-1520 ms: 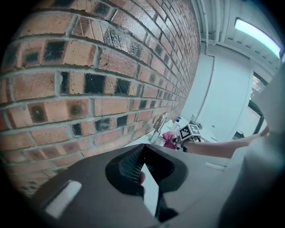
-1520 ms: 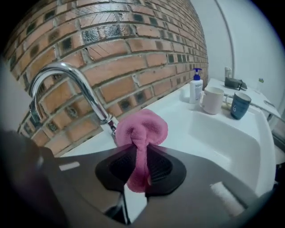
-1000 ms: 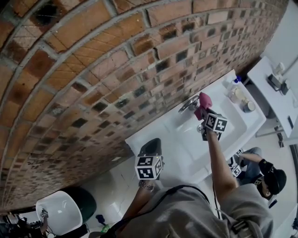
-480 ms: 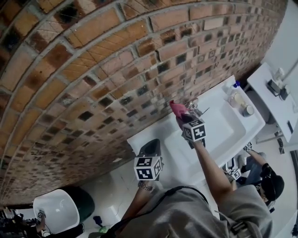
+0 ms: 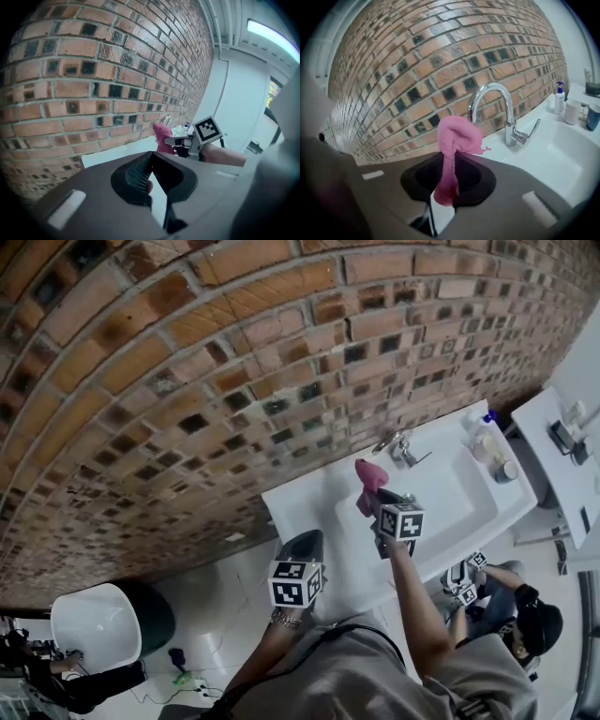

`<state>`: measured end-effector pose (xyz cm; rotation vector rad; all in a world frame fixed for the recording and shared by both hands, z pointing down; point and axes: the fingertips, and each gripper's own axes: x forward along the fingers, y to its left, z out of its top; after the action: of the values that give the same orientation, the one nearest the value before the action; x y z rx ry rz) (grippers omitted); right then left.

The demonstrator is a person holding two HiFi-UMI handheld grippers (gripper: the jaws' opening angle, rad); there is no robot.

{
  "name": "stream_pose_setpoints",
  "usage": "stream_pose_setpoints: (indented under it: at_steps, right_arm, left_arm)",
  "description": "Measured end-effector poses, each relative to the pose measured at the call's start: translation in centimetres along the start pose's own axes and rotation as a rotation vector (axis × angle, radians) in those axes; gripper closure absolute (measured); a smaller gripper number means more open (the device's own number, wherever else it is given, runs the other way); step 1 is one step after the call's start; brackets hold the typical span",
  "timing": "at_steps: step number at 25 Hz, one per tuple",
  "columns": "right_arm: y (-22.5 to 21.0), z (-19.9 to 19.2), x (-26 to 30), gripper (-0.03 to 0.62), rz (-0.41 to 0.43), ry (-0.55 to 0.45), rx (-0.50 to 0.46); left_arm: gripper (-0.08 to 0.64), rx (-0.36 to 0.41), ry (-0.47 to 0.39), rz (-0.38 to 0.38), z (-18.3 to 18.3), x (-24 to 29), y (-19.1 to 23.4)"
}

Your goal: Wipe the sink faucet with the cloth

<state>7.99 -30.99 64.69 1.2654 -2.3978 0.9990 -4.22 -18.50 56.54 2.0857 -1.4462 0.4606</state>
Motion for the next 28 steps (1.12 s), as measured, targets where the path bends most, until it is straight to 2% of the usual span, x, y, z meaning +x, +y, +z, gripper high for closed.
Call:
stream_pose_setpoints:
  at_steps: [4,9,13,16,19,23,28]
  right_arm:
    - [5.2,-2.6,-3.6,0.526,0.015,-0.023,-0.026]
    - [12.0,-6.7,-9.0,0.526,-0.002,-0.081,-0.027]
    - [17.6,-12.0,-13.5,0.526,-0.035,-0.095,-0.044]
    - [21.7,-17.1,-15.9,0.525,-0.06,-0.055,-0.068]
    - [25.1,-20.5,-18.0,0.525,-0.073,-0.016,-0.123]
    - [27.2,-20.8,-19.5,0.525,-0.09,-0.001,-0.231]
    - [27.1,-19.2,-21.1,0.526,-0.09,-0.045,-0.2]
  left_arm:
    - [0.54,0.002,-0.02,-0.067,-1.0,-1.9,-1.8]
    - [0.54,0.041,-0.067,-0.146,-2.6,-7.0,-2.9]
    - [0.54,0.045,-0.036,-0.157,-7.8,-11.5,-2.2]
    - [0.541,0.033,0.017,-0.148,-12.1,-14.1,-1.5]
    - [0.54,0.03,0.03,-0.175,-14.3,-16.4,-2.3]
    - [0.54,0.03,-0.007,-0.179,-13.8,-18.1,-2.9]
    - [0.541,0.047,-0.043,-0.161,-12.9,-18.9,-3.9]
